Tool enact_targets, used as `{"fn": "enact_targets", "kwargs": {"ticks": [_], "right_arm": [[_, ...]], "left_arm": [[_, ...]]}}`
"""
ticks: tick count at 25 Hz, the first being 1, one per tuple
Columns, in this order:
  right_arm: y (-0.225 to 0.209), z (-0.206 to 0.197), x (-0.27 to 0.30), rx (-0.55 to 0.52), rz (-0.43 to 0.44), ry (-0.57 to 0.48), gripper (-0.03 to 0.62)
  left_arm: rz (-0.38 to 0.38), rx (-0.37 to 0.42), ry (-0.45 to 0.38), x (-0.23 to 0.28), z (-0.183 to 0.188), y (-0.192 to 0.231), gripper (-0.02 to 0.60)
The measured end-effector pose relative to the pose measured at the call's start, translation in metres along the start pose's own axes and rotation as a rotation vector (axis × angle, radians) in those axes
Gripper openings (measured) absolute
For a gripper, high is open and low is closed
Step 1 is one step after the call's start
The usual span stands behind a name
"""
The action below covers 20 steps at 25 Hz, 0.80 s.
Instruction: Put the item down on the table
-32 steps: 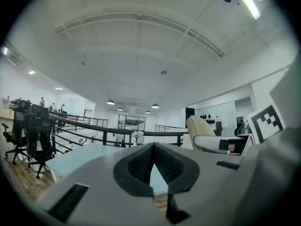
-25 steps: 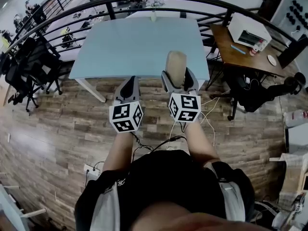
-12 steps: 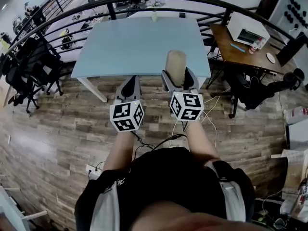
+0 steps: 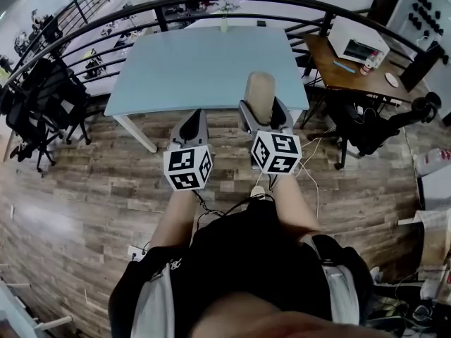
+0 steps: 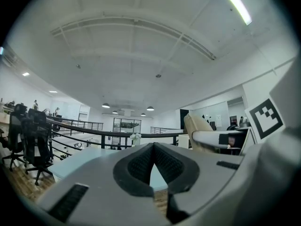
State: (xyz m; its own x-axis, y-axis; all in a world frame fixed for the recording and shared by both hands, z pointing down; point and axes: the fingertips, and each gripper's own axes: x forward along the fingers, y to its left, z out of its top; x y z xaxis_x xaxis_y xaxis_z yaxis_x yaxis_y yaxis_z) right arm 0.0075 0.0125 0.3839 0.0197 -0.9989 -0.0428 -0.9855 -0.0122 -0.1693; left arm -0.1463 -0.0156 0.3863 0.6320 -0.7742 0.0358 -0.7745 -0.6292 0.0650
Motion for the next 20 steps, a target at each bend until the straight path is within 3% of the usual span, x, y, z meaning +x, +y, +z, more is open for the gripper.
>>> {"fn": "enact_targets", "kwargs": {"ticks": [4, 9, 20], "right_arm": [[-0.005, -0.001, 0.012, 0.040, 0.015, 0.005, 0.380], [-0.013, -0.008, 0.031, 0.011, 0.011, 0.020, 0.380], [-0.054, -0.021, 0.104, 0.010, 0.033, 0.030, 0.380]], "left_arm": [[0.002, -0.007, 0.000, 0.008, -0.002, 0.004, 0.008], [0.014, -0.011, 0.008, 0.025, -0.007, 0.010, 0.008], [0.010, 0.002, 0.021, 0.111, -0.015, 0.018, 0.008]]}}
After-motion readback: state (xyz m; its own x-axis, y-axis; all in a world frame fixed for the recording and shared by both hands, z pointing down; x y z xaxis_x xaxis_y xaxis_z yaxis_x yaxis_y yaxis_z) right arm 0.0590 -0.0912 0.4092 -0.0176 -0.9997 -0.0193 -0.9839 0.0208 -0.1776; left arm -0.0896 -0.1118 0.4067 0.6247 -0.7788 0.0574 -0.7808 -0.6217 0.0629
